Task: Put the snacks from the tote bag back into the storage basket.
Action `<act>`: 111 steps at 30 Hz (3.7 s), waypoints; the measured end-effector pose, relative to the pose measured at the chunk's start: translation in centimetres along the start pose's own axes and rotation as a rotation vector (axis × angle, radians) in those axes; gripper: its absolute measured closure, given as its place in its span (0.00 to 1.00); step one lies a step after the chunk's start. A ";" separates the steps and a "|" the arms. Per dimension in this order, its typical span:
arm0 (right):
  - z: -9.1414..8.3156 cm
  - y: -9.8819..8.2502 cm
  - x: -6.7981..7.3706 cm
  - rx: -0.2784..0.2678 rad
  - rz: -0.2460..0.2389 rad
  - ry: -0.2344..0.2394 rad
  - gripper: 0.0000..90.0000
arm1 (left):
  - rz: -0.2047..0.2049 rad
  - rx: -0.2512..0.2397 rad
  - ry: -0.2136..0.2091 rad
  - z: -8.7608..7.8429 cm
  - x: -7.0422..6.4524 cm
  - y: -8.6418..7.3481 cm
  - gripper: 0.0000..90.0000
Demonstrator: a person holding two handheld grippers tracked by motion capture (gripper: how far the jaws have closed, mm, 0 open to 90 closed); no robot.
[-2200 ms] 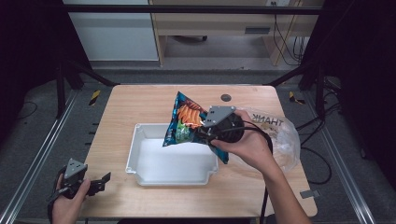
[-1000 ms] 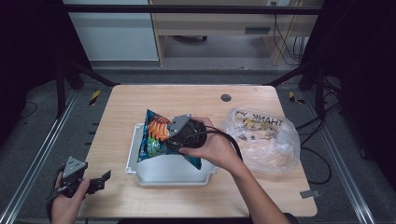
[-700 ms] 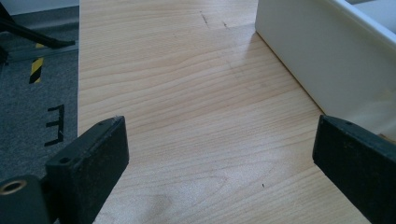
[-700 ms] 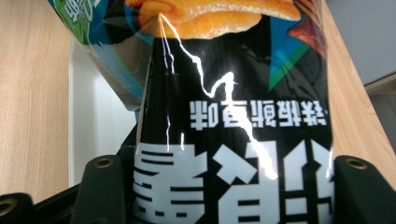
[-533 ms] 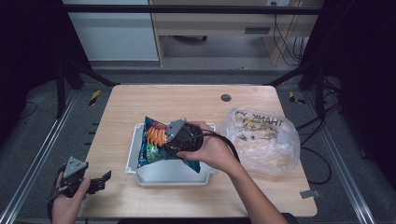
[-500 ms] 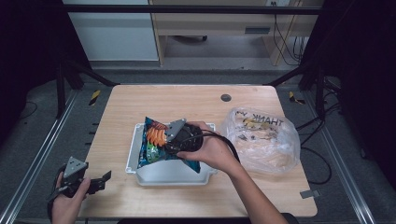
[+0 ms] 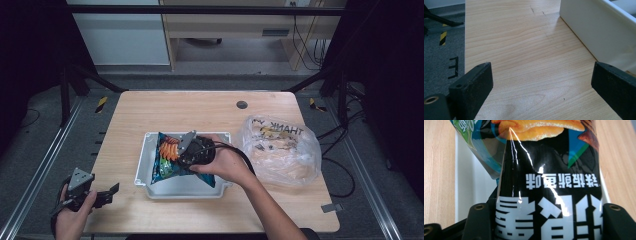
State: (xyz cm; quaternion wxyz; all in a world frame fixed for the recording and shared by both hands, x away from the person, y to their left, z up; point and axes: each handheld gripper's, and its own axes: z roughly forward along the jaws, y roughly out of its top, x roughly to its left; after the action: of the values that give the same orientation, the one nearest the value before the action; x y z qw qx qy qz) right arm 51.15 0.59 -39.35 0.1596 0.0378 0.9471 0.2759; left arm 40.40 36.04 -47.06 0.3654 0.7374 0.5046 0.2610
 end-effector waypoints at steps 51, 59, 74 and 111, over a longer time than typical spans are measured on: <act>2.8 -1.7 -0.3 0.096 0.011 0.037 0.43 | -0.006 0.000 -0.008 0.1 -0.1 0.0 0.04; 2.9 -1.9 -0.3 0.096 0.013 0.039 0.43 | -0.002 0.007 -0.002 0.2 0.1 0.0 0.04; 3.0 -2.0 -0.4 0.102 0.016 0.029 0.42 | 0.006 0.008 -0.006 0.1 -0.1 0.0 0.04; 2.2 -1.7 0.3 0.076 0.041 -0.033 0.10 | 0.005 0.008 -0.015 0.1 -0.1 0.0 0.04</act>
State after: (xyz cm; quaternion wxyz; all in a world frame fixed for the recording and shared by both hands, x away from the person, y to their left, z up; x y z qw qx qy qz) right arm 51.57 0.32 -42.06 0.1682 0.0677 0.9531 0.2424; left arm 40.46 35.93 -47.13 0.3658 0.7419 0.5011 0.2544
